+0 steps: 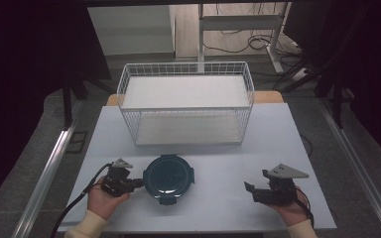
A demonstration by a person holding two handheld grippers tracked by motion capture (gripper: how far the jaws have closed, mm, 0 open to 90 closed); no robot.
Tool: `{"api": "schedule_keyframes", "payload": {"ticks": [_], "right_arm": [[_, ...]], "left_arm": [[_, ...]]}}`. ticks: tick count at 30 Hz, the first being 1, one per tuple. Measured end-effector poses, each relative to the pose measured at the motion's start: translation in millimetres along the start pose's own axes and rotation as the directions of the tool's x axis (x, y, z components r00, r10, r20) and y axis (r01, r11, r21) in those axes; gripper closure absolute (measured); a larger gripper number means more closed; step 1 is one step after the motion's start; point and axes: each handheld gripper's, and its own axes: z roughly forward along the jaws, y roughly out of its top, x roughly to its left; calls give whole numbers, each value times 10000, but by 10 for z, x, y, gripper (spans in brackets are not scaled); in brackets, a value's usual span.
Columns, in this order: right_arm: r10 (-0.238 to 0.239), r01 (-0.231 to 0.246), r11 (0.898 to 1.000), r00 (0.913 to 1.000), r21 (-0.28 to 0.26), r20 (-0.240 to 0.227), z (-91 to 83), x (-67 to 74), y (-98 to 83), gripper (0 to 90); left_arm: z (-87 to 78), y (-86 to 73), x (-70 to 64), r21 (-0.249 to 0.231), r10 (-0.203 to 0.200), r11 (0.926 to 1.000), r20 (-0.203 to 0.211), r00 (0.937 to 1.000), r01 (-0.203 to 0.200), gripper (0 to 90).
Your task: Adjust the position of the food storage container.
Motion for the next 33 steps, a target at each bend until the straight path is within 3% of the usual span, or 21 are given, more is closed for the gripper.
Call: {"api": "schedule_keyframes", "payload": {"ticks": [7, 11, 15, 21, 25, 27, 29, 30, 33], "right_arm": [[115, -114, 9999, 9999, 96, -105, 13, -14, 11, 188], [232, -232, 9997, 9997, -8, -37, -2, -39, 34, 180], [265, -265, 9996, 9996, -39, -74, -12, -45, 38, 180], [265, -265, 9996, 9996, -24, -100, -3, -35, 46, 176], [262, -262, 9996, 9996, -49, -95, -2, -36, 52, 175], [277, -278, 9996, 9996, -74, -70, -4, -37, 53, 170], [324, -325, 9994, 9995, -106, -37, -11, -39, 53, 168], [335, -335, 9994, 9994, -123, -34, -16, -41, 51, 168], [379, -381, 9991, 9992, -198, -92, -23, -46, 48, 168]], "left_arm": [[62, 50, -86, 16, -65, 10000, 309, 9995, 64, 900], [102, 107, -183, 133, 155, 9998, 142, 9998, -157, 900], [139, 124, -232, 109, 108, 9999, 649, 9978, -115, 900], [178, 163, -317, 144, 360, 9992, 719, 9968, -372, 900], [192, 173, -298, 69, 261, 9996, 939, 9952, -269, 900], [158, 174, -274, -103, 295, 9995, 941, 9951, -287, 900], [87, 172, -262, -434, 300, 9987, 627, 9976, -273, 895], [28, 165, -254, -687, 346, 9971, 339, 9988, -322, 859], [-91, 145, -256, -1251, 378, 9915, 108, 9992, -361, 761]]}}
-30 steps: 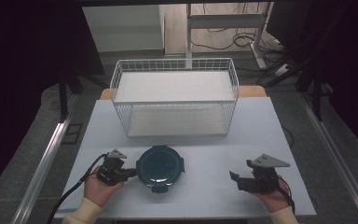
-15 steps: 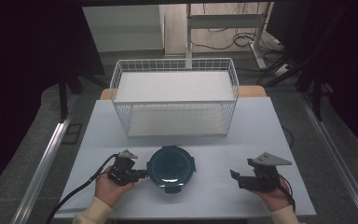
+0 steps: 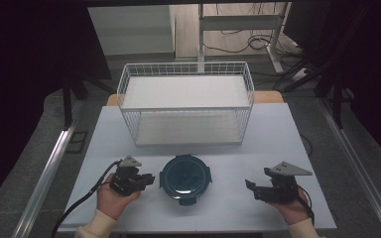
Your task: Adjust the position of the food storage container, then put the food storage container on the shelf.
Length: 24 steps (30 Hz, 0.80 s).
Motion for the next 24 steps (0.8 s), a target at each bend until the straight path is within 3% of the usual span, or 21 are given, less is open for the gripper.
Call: {"api": "schedule_keyframes", "payload": {"ticks": [6, 10, 15, 24], "right_arm": [[187, -190, 9997, 9996, -135, -228, -12, 13, 9, 164], [345, -354, 9991, 9987, -232, -379, -27, 12, 11, 163], [375, -388, 9989, 9981, -255, -497, -42, 39, 28, 152], [379, -396, 9989, 9969, -247, -688, -43, 79, 38, 145]], "left_arm": [[-102, -8, -20, -341, -227, 9992, -216, 9995, 220, 418], [-156, -15, -6, -576, -210, 9982, -385, 9990, 187, 293], [-203, -34, -8, -759, -59, 9971, -450, 9990, 25, 242], [-217, -17, -18, -792, -448, 9959, -81, 9990, 440, 194]]}}
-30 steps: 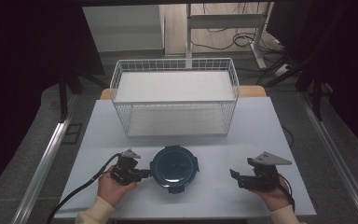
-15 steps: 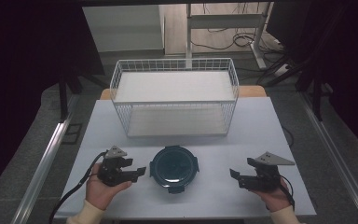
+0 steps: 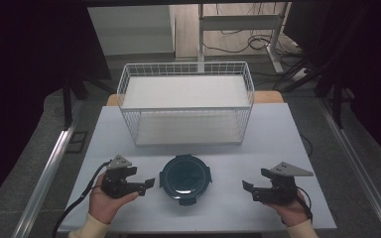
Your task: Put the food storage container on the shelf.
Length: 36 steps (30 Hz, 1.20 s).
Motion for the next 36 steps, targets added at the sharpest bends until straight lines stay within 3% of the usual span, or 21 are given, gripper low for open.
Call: {"api": "schedule_keyframes", "payload": {"ticks": [5, 14, 17, 21, 23, 26, 29, 34, 36], "right_arm": [[224, -226, 9997, 9992, -32, -336, 5, 35, 36, 138], [617, -615, 9981, 9918, 56, -1120, 29, 175, 129, 116], [487, -465, 9987, 9915, 208, -1207, 86, 217, 164, 113], [493, -441, 9983, 9884, 392, -1435, 174, 288, 215, 102], [525, -462, 9980, 9859, 431, -1586, 217, 332, 256, 100], [782, -667, 9956, 9781, 653, -1930, 317, 396, 325, 94], [781, -581, 9928, 9771, 1048, -1979, 465, 484, 384, 85], [1015, -711, 9877, 9689, 1391, -2256, 680, 588, 433, 82], [1239, -913, 9847, 9657, 1485, -2280, 738, 607, 444, 82]], "left_arm": [[10, 17, -10, -46, -363, 9993, 484, 9982, 366, 185], [42, 34, -52, -71, -694, 9975, 933, 9932, 703, 149], [49, 63, -135, 79, -373, 9993, 783, 9962, 368, 138], [37, 137, -270, 102, -39, 9999, 888, 9960, 30, 125], [79, 156, -237, 214, -410, 9990, 1261, 9912, 386, 123], [179, 166, -207, 503, -748, 9964, 1362, 9879, 685, 117], [257, 177, -195, 615, -1148, 9926, 1955, 9740, 1047, 117], [324, 161, -164, 737, -1458, 9882, 1874, 9714, 1341, 104], [342, 150, -138, 789, -1658, 9851, 1994, 9658, 1528, 103]]}}
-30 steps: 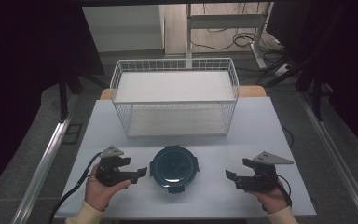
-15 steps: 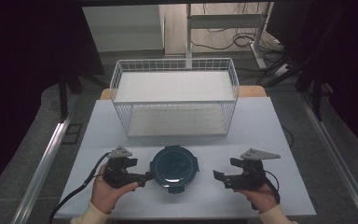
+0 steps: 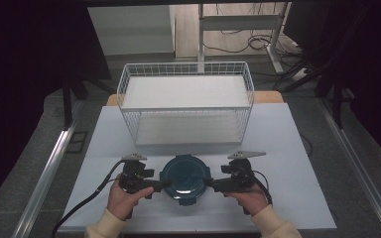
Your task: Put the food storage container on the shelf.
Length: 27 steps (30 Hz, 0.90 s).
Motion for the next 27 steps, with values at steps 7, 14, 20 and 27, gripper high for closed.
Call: {"api": "schedule_keyframes", "payload": {"ticks": [7, 14, 20, 27], "right_arm": [[215, -207, 9993, 9994, 295, -268, 175, 47, 30, 82], [698, -667, 9963, 9959, 538, -574, 302, 44, 39, 80], [1044, -1012, 9924, 9935, 696, -444, 365, 15, 31, 80], [1740, -1673, 9817, 9822, 905, -714, 452, -18, 21, 81]], "left_arm": [[90, -24, 121, 189, -905, 9958, 341, 9953, 898, 89], [181, -26, 127, 310, -1262, 9918, 919, 9877, 1239, 93], [294, -41, 168, 490, -1585, 9869, 1175, 9803, 1537, 93], [366, -60, 183, 673, -1814, 9825, 1388, 9736, 1735, 99]]}}
